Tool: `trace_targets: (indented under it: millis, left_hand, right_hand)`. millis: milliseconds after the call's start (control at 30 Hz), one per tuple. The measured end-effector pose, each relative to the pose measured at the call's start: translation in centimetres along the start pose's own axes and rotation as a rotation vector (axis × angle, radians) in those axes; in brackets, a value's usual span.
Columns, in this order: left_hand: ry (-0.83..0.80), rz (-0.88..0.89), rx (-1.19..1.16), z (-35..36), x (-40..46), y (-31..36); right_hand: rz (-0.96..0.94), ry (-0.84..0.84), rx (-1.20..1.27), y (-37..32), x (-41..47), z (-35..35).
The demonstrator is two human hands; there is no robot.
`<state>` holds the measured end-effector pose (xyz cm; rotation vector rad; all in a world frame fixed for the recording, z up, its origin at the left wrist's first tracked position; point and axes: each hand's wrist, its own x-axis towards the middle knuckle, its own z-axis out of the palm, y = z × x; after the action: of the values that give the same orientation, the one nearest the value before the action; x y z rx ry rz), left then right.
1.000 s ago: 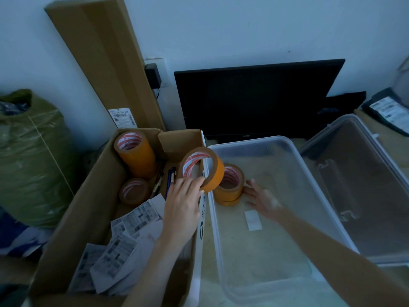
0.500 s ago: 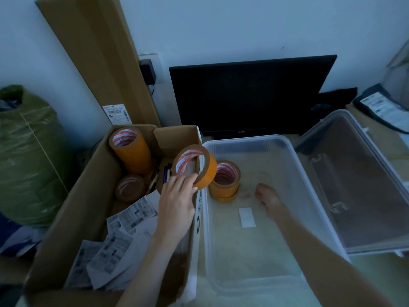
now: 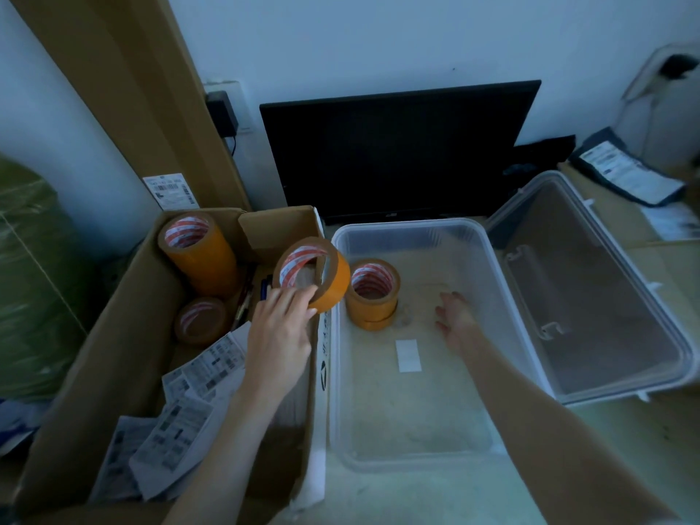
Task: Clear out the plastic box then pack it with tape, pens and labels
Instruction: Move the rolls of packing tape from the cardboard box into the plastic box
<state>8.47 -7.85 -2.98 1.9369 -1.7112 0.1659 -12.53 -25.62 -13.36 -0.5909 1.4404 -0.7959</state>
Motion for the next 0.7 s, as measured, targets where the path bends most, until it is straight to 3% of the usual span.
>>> trace_targets:
  millis: [200, 300, 433, 500, 600, 700]
  left_hand:
    - [-0.015, 0.116, 0.007, 0.8, 1.1, 0.6]
    - [-0.045, 0.168, 0.033, 1.1, 1.4, 0.9]
    - [-0.021, 0.303, 0.085, 1.0, 1.8, 1.3]
    - [-0.016, 0.365, 0.098, 1.0, 2.0, 1.6]
    - [-0.025, 0.377, 0.076, 1.3, 2.1, 1.9]
    - [0.004, 0.283, -0.027, 1.5, 2.1, 2.0]
  right_hand:
    - [-0.092, -0.077, -0.006, -1.6, -1.2, 0.7]
    - [-0.145, -0.236, -0.031, -4.1, -3.8, 1.7]
    - [-0.246, -0.559, -0.262, -6.6, -9.0, 2.2]
    - [-0.311, -0.641, -0.360, -7.1, -10.8, 2.3]
    - [-0.426, -0.557, -0.399, -6.9, -11.7, 2.9]
    - [-0.479, -0.385, -0.396, -6.4, -10.9, 3.5]
